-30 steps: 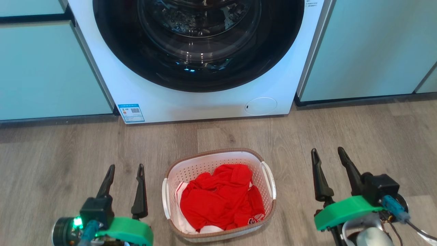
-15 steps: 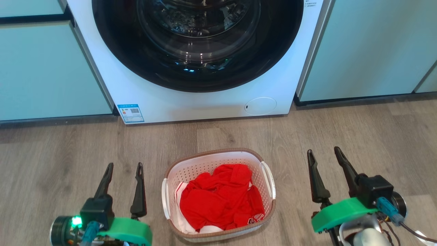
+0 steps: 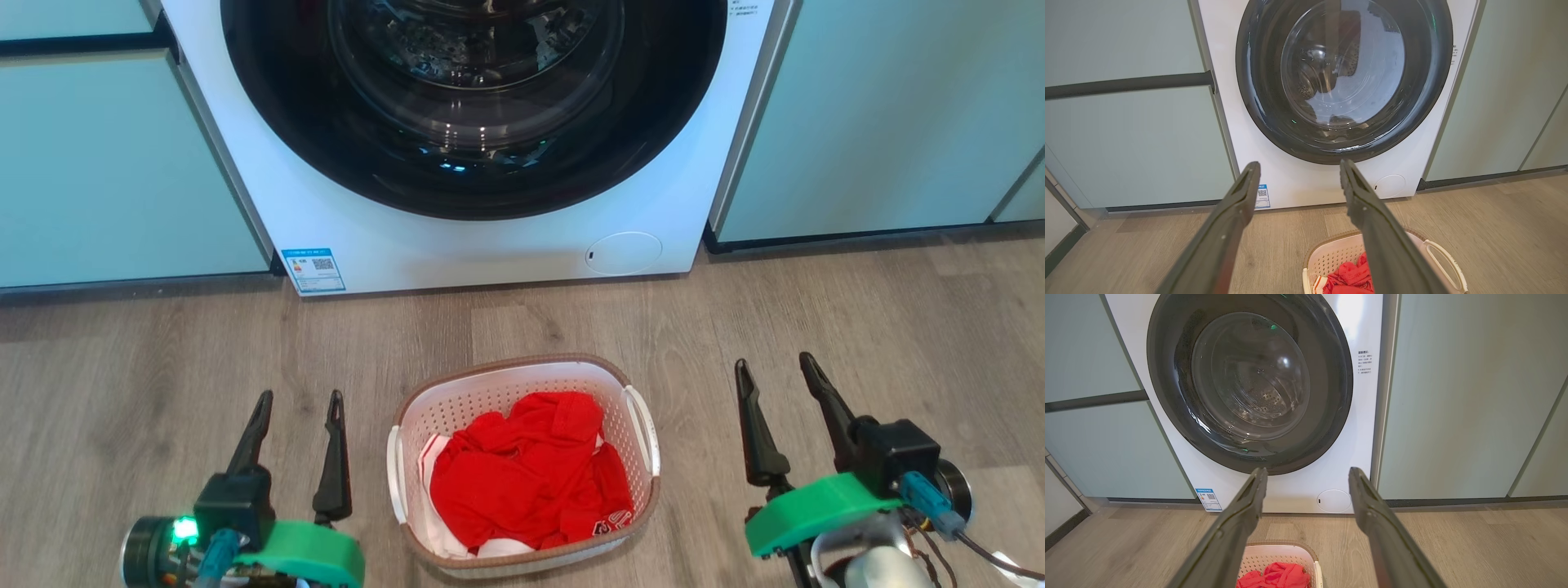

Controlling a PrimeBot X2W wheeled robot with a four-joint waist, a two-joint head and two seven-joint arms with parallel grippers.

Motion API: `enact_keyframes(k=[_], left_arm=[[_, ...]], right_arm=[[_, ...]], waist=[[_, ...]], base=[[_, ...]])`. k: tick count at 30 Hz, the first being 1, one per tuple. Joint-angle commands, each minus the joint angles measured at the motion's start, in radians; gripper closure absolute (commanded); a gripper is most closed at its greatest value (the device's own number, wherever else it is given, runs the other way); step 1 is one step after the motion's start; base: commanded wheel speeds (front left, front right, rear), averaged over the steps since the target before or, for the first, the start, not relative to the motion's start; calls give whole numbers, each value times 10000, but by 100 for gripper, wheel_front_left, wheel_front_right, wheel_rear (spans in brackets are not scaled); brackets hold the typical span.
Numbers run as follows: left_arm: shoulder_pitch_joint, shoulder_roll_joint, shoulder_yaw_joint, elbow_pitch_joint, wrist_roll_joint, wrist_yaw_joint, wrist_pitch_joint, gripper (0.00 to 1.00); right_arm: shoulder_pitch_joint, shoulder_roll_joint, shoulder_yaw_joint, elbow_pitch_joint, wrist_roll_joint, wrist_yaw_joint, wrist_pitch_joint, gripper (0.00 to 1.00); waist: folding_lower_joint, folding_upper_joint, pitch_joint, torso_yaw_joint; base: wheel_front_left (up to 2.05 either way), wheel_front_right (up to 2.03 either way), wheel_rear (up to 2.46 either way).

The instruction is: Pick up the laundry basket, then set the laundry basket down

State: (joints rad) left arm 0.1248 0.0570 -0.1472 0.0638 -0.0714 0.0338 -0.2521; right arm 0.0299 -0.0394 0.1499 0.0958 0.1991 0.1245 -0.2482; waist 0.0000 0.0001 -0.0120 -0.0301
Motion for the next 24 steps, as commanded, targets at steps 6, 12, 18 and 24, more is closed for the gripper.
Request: enact_keyframes(k=[6, 12, 18, 24], left_arm=[[-245, -61, 415, -279, 67, -42, -97, 0], [-263, -65, 425, -219, 37, -60, -97, 0], [-334, -66, 379, -84, -80, -39, -97, 0], [-649, -67, 356, 357, -242, -35, -97, 0]], right_arm=[[-146, -108, 170, -311, -45, 62, -136, 0], [-163, -108, 148, -309, -53, 62, -136, 0], [-252, -108, 161, -132, -85, 62, -136, 0], [-588, -108, 145, 185, -98, 62, -136, 0]], waist=[[0, -1, 48, 14], [0, -1, 167, 20], [0, -1, 423, 16], [0, -1, 1024, 11]], base=[[0, 0, 0], [0, 0, 0], [0, 0, 0], [0, 0, 0]])
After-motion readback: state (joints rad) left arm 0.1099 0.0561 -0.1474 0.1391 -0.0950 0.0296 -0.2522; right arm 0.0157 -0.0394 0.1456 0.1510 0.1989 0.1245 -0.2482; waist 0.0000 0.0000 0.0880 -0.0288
